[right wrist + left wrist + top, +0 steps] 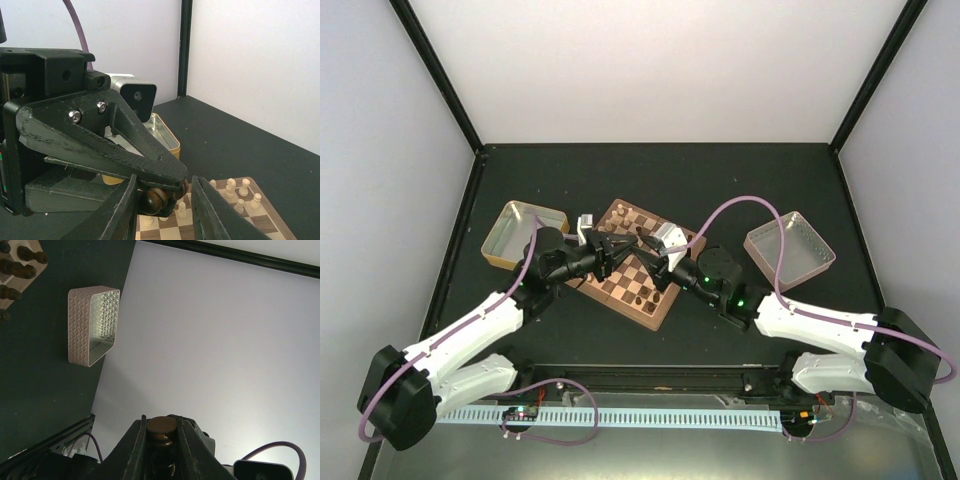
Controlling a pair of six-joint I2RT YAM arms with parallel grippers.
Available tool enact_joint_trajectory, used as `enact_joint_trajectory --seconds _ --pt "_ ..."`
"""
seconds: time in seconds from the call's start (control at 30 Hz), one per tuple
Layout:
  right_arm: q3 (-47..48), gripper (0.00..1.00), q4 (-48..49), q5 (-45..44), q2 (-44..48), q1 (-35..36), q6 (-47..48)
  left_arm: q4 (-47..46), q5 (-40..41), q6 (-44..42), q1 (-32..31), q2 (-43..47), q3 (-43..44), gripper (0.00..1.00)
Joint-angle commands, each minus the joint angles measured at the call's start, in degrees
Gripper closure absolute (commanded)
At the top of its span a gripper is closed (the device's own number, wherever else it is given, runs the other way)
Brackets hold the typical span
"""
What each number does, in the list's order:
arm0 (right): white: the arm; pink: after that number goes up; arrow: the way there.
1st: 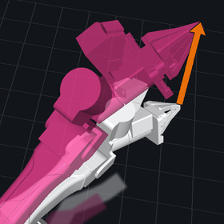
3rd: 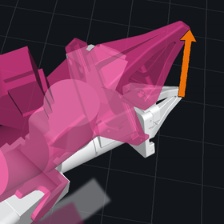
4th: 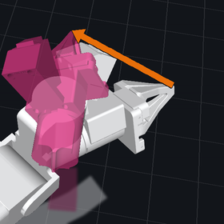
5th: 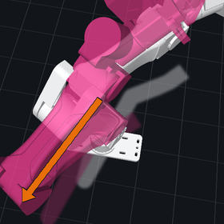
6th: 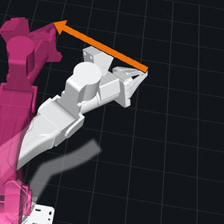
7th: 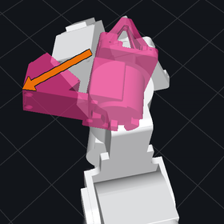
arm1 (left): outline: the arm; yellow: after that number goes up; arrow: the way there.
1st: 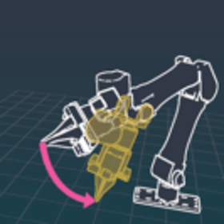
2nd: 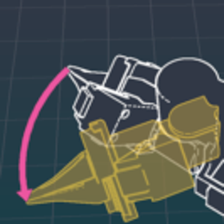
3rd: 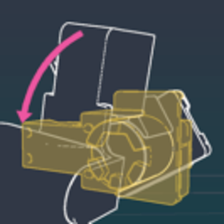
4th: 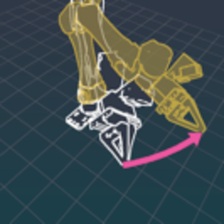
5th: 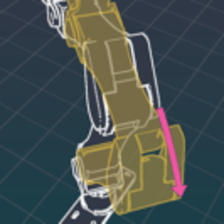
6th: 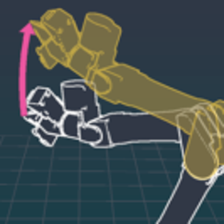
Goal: Set up the chess pieces on the board
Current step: Place the chess piece on the chessboard.
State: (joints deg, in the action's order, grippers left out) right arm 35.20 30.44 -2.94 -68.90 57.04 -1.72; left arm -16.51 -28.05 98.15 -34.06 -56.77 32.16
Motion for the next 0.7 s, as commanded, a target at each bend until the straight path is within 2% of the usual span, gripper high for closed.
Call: enact_joint_trajectory --seconds 0.0,0.07,0.37,0.5,0.57,0.67 --pt "0.28 0.68 0.15 -0.28 -0.66 0.53 1.34 -6.13 -3.67 1.66 -0.56 0.11 0.71 0.85" --pt "0.91 0.70 -0.40 -0.90 -0.99 0.50 1.31 -6.08 -3.76 1.65 -0.59 0.25 0.71 0.85" --pt "1.95 0.97 -1.45 -3.36 -1.89 0.62 0.02 -6.57 -5.11 1.12 -0.62 0.32 0.75 0.85" --pt "2.22 0.99 -1.45 -5.11 -0.26 0.61 -1.53 -5.39 -5.26 -0.05 -0.65 0.69 0.42 0.83" --pt "3.00 0.99 -2.76 -6.67 0.71 0.60 -2.74 -2.50 -4.22 -2.42 -0.65 1.35 1.00 0.77" --pt "4.10 0.99 -5.74 -9.30 2.17 0.52 -5.48 5.08 -1.96 -7.71 -0.58 2.69 2.64 0.61"
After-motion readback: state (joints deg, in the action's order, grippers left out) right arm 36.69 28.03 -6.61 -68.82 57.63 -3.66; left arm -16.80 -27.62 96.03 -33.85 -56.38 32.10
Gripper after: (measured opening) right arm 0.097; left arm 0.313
